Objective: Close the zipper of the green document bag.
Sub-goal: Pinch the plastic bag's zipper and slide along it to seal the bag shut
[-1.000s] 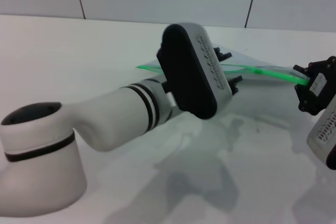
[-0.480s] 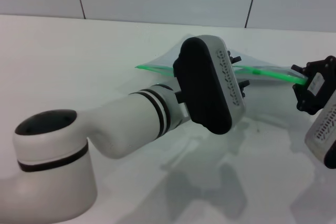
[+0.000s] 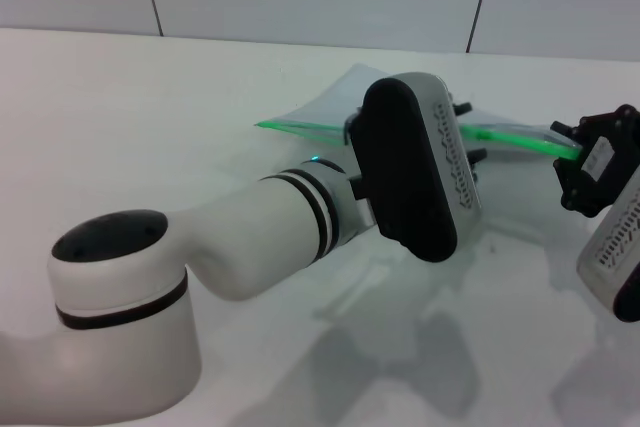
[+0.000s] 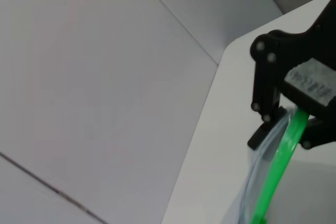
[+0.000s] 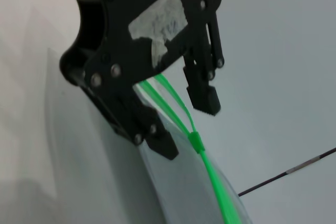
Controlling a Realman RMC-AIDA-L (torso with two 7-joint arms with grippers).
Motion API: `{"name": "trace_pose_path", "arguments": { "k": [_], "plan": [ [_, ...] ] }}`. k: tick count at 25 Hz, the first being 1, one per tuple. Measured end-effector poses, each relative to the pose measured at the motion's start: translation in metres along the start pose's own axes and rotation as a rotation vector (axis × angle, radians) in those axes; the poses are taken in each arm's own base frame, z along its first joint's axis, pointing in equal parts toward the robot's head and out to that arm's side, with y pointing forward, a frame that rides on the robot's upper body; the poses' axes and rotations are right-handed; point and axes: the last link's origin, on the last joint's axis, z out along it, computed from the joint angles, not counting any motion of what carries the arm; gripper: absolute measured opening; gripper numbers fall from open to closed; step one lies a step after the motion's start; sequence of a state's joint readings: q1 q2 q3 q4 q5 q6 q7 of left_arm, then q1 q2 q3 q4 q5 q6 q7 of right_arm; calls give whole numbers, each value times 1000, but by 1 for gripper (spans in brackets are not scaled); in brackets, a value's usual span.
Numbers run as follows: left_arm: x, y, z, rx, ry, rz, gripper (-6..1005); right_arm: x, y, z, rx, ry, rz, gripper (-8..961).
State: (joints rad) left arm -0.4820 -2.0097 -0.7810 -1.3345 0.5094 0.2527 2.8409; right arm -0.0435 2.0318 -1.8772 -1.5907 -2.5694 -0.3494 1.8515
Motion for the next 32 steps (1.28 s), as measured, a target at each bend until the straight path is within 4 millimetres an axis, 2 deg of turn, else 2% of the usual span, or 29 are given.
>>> {"name": "trace_pose_path", "arguments": {
  "k": [18,32],
  "plan": [
    [-25,6,0,-42,102,-60,477,0,1,1,0,0,0,51],
    [-25,8,-1,-47,111,-51,401,1,4,4,-13,3,-1,50]
  ]
}}
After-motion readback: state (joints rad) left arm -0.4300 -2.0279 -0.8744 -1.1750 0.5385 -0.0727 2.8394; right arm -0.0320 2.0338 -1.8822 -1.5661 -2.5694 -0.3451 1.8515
